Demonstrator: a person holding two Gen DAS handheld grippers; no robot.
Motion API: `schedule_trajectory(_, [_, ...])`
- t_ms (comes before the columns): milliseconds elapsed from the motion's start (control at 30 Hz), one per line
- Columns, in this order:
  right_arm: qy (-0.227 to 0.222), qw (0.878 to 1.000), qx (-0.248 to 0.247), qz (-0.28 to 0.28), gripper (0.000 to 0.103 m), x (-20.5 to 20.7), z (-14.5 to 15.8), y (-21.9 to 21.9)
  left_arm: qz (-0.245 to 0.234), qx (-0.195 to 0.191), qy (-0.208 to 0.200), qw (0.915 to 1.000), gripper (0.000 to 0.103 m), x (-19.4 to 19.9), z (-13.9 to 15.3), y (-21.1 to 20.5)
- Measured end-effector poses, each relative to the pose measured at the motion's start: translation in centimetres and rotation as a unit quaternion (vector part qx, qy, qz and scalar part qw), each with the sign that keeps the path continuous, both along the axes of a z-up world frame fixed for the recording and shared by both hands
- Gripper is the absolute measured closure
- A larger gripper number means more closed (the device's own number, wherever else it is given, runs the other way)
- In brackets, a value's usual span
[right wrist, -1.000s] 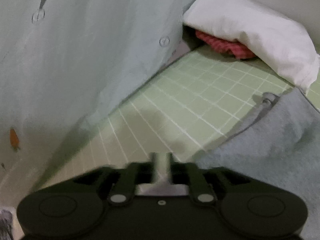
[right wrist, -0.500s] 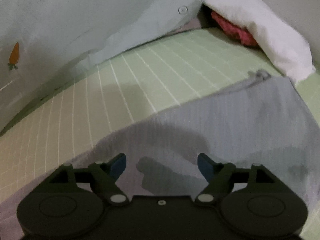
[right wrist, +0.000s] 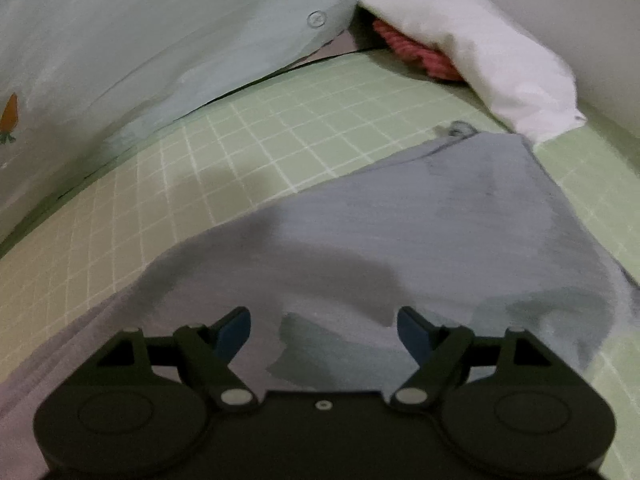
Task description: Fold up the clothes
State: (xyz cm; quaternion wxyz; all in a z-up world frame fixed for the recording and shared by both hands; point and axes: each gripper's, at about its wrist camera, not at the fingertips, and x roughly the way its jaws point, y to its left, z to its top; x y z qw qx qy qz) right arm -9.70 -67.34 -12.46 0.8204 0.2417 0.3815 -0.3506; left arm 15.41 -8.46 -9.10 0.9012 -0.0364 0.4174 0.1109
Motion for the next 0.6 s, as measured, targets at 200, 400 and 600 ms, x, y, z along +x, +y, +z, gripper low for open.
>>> schedule_trajectory(200, [-0.009, 1.0, -0.012, -0.007, 0.011, -3.6, 0.6, 0.1, 0.029, -0.027, -0.028, 0.9988, 0.081, -1.0, 2.7, 0.4])
schedule_trajectory(400, [-0.019, 0.998, -0.01, -0.056, 0.005, -8.5, 0.5, -0.7, -0.034, -0.027, -0.012, 0.999, 0.049, -6.8, 4.0, -3.7])
schedule_trajectory(600, [-0.023, 0.989, -0.005, -0.144, 0.009, -13.7, 0.2, -3.3, -0.064, -0.033, 0.027, 0.997, 0.043, -13.6, 2.8, -7.0])
